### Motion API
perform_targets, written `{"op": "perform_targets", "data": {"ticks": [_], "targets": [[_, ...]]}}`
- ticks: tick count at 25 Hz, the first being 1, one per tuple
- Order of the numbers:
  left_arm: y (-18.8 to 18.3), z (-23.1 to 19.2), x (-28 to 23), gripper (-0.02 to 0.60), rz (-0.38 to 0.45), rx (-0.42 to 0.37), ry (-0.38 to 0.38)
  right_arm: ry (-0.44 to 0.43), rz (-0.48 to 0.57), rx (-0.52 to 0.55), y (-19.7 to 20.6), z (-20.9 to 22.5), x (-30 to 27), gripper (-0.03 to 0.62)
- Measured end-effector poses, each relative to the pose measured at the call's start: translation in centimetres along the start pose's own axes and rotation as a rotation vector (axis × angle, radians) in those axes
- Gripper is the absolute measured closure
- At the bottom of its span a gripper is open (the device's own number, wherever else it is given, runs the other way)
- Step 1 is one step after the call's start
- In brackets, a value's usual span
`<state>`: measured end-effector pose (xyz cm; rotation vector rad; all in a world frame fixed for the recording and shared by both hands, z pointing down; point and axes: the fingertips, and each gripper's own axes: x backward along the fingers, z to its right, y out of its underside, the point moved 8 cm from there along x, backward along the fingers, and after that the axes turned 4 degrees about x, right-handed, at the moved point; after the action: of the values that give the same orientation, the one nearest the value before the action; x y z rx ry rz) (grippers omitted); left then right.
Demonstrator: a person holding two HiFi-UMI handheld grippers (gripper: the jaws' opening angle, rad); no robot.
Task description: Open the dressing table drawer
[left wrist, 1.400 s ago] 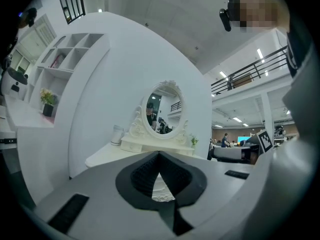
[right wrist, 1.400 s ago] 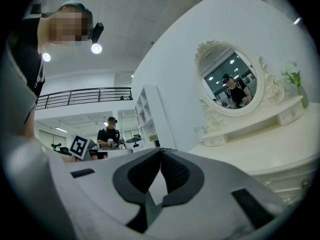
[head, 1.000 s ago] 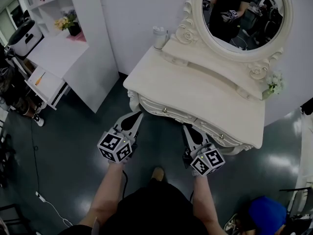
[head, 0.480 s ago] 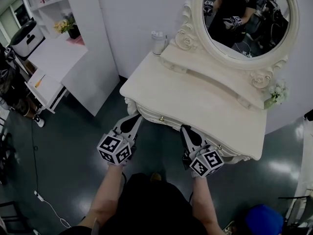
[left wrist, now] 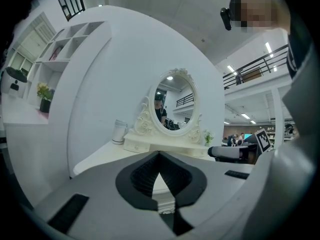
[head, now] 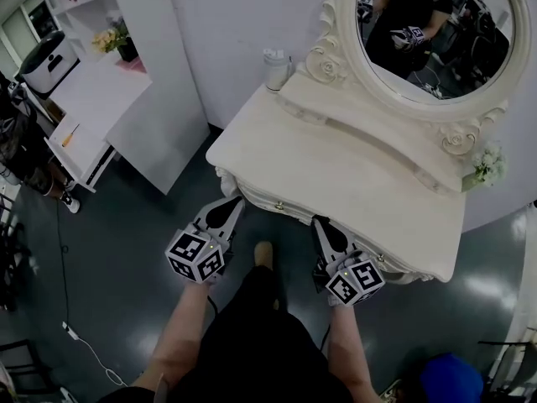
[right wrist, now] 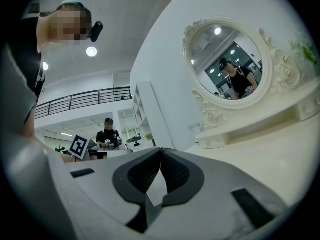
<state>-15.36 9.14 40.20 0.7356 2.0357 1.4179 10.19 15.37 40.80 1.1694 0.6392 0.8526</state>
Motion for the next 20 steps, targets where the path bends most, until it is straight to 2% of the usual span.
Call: {"op": "perform_targets", "data": {"ticks": [10, 20], "targets": [[-0.9, -1.7, -7.8, 0.577, -0.017, 0.015, 0.079, 0.041, -0.012, 0.016, -1.9, 5.2, -3.0, 0.588], [-2.0, -6.0, -15.4, 0.577, -0.050, 0.047, 0.104, 0.053, -0.053, 0.004, -2.3, 10.1, -9.0, 0.588]]}}
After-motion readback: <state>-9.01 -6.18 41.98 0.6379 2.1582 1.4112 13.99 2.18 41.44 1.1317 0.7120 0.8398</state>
